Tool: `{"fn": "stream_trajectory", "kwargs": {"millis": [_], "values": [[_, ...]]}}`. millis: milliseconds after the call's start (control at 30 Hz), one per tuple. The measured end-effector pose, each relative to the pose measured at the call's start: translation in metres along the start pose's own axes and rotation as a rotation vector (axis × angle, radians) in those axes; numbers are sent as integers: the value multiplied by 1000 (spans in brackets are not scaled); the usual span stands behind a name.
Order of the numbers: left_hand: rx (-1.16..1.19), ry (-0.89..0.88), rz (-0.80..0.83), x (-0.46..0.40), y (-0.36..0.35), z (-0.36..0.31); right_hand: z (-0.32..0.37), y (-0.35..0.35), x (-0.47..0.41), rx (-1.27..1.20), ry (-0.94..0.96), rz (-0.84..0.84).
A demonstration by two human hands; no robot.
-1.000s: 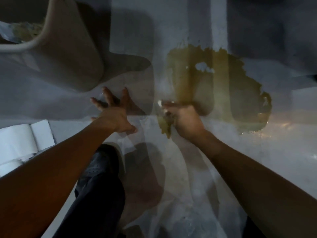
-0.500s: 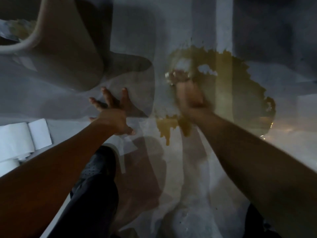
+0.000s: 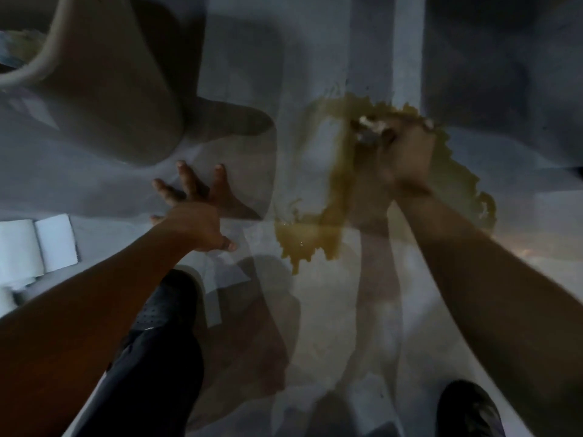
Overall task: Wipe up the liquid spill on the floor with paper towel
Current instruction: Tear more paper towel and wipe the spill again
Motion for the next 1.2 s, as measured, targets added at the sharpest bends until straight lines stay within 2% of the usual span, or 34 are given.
{"fn": "stream_trajectory", "kwargs": {"millis": [67, 133, 200, 233, 267, 367, 400, 500, 633, 700, 733, 800, 867, 933, 967, 1033, 1100, 1200], "values": [[-12, -11, 6, -1, 0, 1, -12, -3, -23, 153, -20, 60], [-17, 1, 2, -1, 0, 1, -15, -18, -20, -12, -63, 159], [-20, 6, 0, -1, -1, 1, -7, -34, 7, -193, -204, 157], [-25, 7, -4, -1, -1, 1, -8, -45, 18, -229, -196, 143], [-32, 6, -12, -2, 0, 2, -8, -52, 30, -159, -156, 132], [-65, 9, -26, -2, 0, 1, -9, -55, 63, 140, 45, 351], [-58, 26, -33, -3, 1, 2, -7, -52, 72, 164, 91, 403], [-71, 21, -45, -5, -1, 5, -3, -39, 83, 7, 124, 295], [-77, 1, -66, -7, -2, 8, -30, -25, 80, -318, -114, 265], [-86, 0, -66, -7, -3, 8, -52, -16, 76, -163, -200, 242], [-81, 3, -66, -7, -3, 8, -60, -11, 73, -62, -306, 191], [-68, 10, -67, -6, -3, 6, -68, -3, 69, 64, -219, 104], [-66, 19, -60, -4, -3, 4, -57, -9, 72, 58, 28, 43], [-61, 26, -51, -3, -2, 1, -38, -26, 74, 165, 244, 148], [-56, 30, -50, -3, -2, 1, -27, -34, 73, 231, 257, 201], [-44, 27, -54, -1, -1, 1, -5, -42, 80, 305, 149, 382], [-48, 15, -51, -1, -2, 1, 2, -45, 90, 229, 115, 427], [-12, 33, -43, 1, -2, 0, -10, -42, 105, 169, 173, 455]]}}
Point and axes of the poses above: each hand's wrist, its own x-axis away from the middle knuckle, its own y-axis out of the back of the hand, z = x × y, the point moved 2 cm from there along -x, towards the middle knuckle, and after that the axes turned 6 degrees about -y, right-handed, at the moved point
